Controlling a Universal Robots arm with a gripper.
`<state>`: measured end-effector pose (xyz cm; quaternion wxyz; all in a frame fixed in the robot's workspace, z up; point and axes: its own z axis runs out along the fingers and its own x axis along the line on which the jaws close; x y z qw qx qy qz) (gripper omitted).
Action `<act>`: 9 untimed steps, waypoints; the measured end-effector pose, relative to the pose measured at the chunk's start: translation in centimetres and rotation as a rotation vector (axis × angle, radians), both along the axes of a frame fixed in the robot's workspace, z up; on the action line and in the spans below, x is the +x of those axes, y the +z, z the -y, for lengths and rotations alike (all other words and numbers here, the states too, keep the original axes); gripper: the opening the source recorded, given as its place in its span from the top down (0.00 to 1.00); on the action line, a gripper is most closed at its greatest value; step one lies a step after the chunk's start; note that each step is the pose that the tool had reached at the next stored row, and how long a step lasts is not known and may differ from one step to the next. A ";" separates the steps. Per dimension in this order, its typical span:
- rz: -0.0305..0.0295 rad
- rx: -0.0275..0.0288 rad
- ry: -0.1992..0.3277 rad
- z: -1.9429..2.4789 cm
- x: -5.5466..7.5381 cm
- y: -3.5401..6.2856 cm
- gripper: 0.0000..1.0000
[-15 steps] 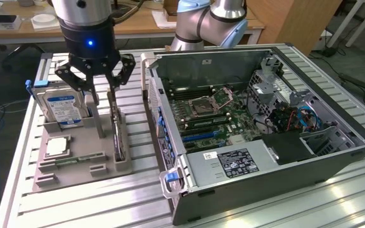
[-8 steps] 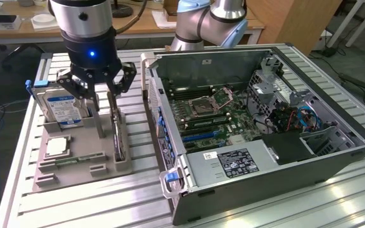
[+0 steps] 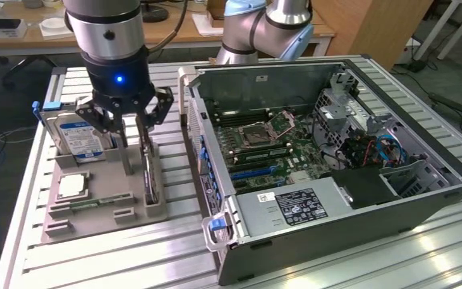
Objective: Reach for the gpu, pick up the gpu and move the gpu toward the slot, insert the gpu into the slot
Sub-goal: 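Pick up the gpu and move the gpu toward the slot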
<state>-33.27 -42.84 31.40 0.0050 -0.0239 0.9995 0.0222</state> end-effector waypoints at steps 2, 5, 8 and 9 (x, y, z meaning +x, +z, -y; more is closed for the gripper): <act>0.0001 0.0000 0.000 0.00 0.0 -0.36 0.58; 0.0001 0.0001 0.000 0.00 0.0 -0.92 0.58; 0.0000 0.0001 0.000 0.00 0.0 -1.46 0.58; 0.0001 0.0001 0.000 0.00 0.0 -1.64 0.58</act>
